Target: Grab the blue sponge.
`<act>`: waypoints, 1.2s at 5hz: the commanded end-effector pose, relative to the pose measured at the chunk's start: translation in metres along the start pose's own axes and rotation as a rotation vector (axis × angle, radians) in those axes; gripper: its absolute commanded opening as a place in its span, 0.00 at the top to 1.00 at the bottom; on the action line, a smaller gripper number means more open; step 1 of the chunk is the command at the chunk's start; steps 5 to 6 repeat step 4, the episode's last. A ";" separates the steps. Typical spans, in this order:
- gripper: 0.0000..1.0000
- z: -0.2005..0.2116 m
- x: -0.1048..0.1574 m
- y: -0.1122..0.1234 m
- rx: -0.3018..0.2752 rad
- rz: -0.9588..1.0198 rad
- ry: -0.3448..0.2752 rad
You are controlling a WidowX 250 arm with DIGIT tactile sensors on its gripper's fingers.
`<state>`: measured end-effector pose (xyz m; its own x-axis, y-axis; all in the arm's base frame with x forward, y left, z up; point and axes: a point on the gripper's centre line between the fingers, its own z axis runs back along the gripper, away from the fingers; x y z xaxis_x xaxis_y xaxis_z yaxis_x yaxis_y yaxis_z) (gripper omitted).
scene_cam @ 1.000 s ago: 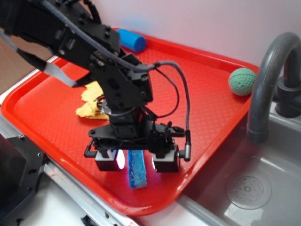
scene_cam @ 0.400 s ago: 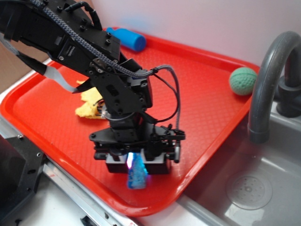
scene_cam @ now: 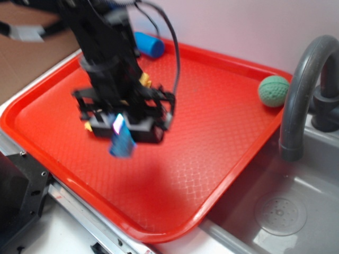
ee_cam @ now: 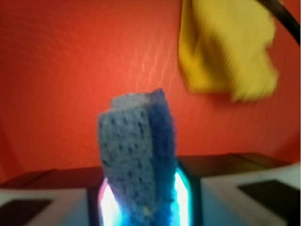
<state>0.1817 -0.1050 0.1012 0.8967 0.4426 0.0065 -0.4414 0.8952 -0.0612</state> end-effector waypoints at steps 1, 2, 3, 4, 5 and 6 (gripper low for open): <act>1.00 0.092 0.024 0.042 -0.058 -0.001 -0.178; 1.00 0.105 0.022 0.061 -0.099 0.061 -0.219; 1.00 0.105 0.025 0.068 -0.129 0.069 -0.164; 0.58 0.106 0.031 0.071 -0.116 0.083 -0.156; 0.58 0.106 0.031 0.071 -0.116 0.083 -0.156; 0.58 0.106 0.031 0.071 -0.116 0.083 -0.156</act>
